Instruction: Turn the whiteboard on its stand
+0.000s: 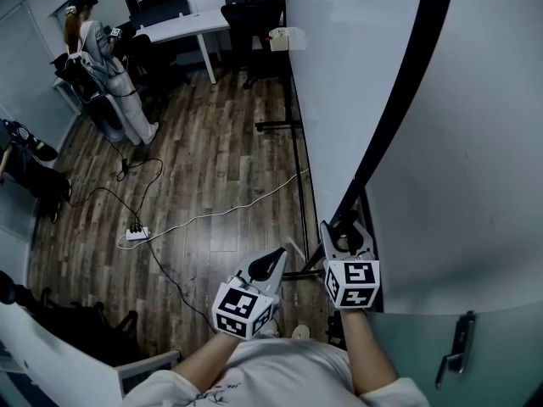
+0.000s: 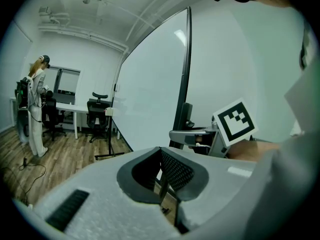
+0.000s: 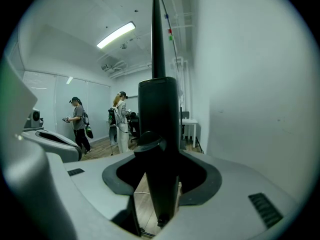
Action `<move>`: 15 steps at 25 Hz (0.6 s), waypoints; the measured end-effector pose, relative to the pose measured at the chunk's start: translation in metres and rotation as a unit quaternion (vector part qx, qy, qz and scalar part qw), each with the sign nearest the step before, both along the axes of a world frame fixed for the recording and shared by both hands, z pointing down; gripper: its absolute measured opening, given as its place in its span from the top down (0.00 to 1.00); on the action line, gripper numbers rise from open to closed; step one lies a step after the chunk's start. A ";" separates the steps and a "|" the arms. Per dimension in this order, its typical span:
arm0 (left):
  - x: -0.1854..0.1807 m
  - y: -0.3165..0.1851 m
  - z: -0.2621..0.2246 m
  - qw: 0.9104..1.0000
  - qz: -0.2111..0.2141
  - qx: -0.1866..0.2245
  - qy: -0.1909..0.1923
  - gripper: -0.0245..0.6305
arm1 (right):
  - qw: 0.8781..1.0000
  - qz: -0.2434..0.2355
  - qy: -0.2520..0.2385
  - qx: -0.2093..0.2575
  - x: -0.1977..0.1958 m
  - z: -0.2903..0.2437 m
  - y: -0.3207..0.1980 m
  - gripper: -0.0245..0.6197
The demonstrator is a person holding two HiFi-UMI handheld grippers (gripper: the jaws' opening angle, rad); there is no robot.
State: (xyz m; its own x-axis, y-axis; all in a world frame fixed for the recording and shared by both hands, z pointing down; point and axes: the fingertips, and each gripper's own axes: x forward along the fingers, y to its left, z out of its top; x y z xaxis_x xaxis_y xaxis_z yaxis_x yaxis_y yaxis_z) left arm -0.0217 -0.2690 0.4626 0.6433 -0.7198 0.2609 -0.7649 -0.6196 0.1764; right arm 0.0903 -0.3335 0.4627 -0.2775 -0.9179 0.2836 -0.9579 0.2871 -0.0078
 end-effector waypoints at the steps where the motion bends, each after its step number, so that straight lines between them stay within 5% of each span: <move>1: 0.000 0.000 0.000 1.000 0.000 0.000 0.000 0.95 | 1.000 0.000 0.000 -0.001 0.000 0.001 0.000 0.66; 15: -0.001 0.022 0.000 1.000 0.001 -0.002 0.000 0.95 | 1.000 0.000 0.005 -0.002 -0.001 0.000 0.018 0.66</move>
